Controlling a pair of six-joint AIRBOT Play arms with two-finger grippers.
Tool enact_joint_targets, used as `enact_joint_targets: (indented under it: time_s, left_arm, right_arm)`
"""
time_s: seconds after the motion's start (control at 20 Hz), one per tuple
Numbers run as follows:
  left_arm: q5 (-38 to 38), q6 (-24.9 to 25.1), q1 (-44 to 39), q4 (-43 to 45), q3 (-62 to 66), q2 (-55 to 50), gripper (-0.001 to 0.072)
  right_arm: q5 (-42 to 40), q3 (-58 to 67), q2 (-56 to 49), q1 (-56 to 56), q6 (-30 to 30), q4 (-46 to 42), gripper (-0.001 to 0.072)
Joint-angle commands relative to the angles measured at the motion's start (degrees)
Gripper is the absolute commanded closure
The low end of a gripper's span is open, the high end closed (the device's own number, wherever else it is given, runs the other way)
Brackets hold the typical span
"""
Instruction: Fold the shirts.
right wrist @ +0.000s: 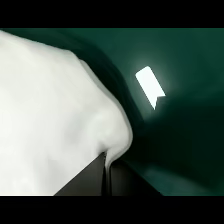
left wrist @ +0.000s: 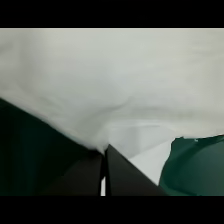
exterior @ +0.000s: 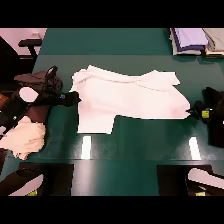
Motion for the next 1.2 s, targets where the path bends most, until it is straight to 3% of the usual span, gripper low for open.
enact_joint_targets:
  time_s: [0.0, 0.25, 0.5, 0.7, 0.85, 1.0, 1.15]
  left_arm:
    - [-4.7, 0.0, 0.1, 3.7, 7.4, 3.2, 0.0687]
    - [-8.0, 0.0, 0.1, 10.5, 32.6, 14.2, 0.0687]
    - [-10.5, -0.1, 0.1, 13.2, 60.7, 16.3, 0.0688]
    - [-10.3, -2.1, 0.0, 14.6, 73.7, 16.3, 0.0689]
    - [-12.7, -3.8, 0.1, 18.5, 73.6, 16.2, 0.0689]
    - [-14.1, -5.1, 0.1, 21.9, 63.7, 15.8, 0.0688]
    - [-18.2, -5.0, 0.1, 21.9, 54.9, 10.3, 0.0687]
  right_arm:
    - [4.4, 5.2, 7.3, 2.4, -3.3, 1.2, 0.0697]
    - [13.2, 29.0, 21.7, 2.4, -3.6, 1.3, 0.0697]
    - [14.4, 50.4, 30.6, 2.3, -3.0, 1.1, 0.0697]
    - [18.1, 60.7, 32.9, 2.3, 2.1, -6.7, 0.0698]
    - [24.2, 68.7, 29.7, 2.3, 5.1, -12.3, 0.0698]
    - [28.9, 73.9, 23.2, 2.4, 7.5, -10.6, 0.0698]
    - [33.0, 69.4, 16.1, 2.5, 10.0, -6.4, 0.0698]
